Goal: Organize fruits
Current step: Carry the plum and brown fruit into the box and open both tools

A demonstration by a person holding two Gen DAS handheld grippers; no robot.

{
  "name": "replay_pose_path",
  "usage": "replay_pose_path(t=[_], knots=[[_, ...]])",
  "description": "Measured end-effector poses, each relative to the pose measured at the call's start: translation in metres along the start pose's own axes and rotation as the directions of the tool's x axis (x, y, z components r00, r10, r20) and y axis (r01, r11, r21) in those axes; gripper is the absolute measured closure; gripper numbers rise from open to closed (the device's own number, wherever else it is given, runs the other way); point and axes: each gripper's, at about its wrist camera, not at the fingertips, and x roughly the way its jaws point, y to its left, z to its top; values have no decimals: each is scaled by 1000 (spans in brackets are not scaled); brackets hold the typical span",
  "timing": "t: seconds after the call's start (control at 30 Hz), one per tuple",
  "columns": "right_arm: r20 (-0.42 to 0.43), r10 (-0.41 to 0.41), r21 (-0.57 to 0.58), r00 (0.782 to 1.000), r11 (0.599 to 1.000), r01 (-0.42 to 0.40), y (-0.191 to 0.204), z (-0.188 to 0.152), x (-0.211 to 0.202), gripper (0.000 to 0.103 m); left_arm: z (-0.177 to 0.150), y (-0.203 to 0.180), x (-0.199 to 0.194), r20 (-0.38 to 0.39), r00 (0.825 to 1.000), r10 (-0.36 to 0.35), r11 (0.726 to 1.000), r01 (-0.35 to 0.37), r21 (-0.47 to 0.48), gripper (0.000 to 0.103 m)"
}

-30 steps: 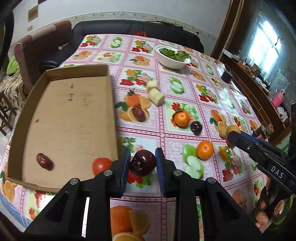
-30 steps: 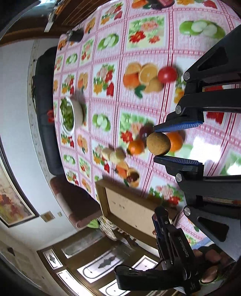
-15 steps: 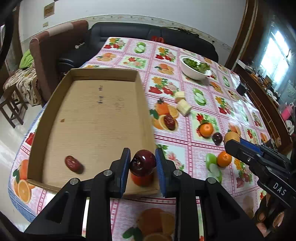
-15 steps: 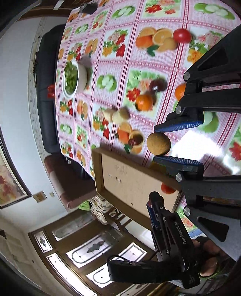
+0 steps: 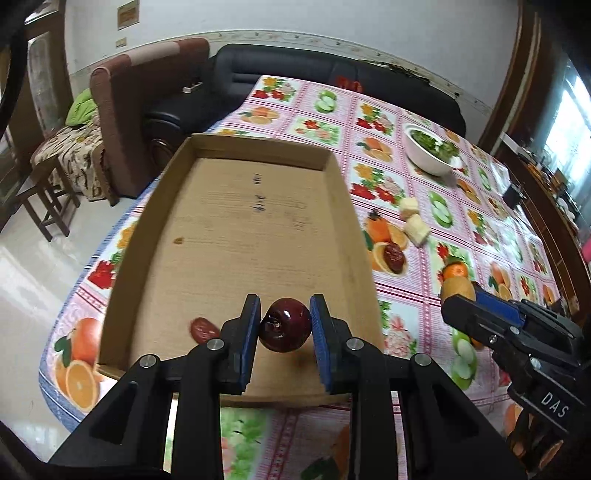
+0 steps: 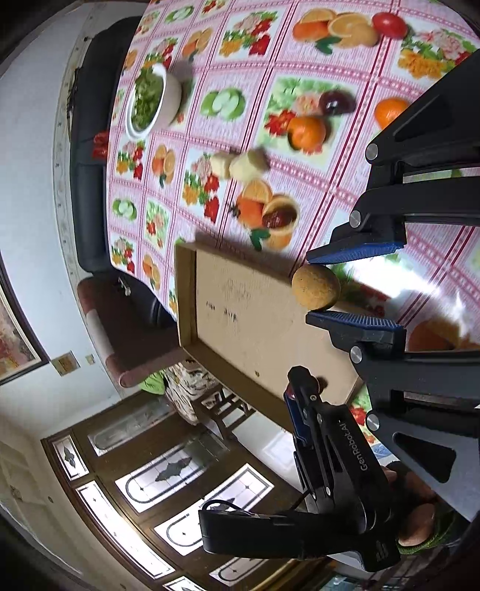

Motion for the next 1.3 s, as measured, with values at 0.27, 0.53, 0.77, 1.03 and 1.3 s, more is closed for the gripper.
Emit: replay_pose_path(t=[0.27,0.53,0.77,1.03,1.3], knots=[[-30,37,-17,999,999,-37,16,6,25,77,6,25,8,-4,999,45,998,-45,-36,78],[-68,46,-52,997,997,-49,30,18,56,77,18,40,31,-27,994,104,993,-105,-55,78],[-134,34,-88,990,995,-46,41,15,90,77,13,51,52,-85,988,130,988,-136,-67,78],[-188,15,-108,982,994,-36,45,6,111,77,9,54,57,-96,986,138,987,-145,-68,78],[-197,9,-132,980,991,-36,52,0,114,76,14,58,63,-98,986,138,985,-147,-89,77]])
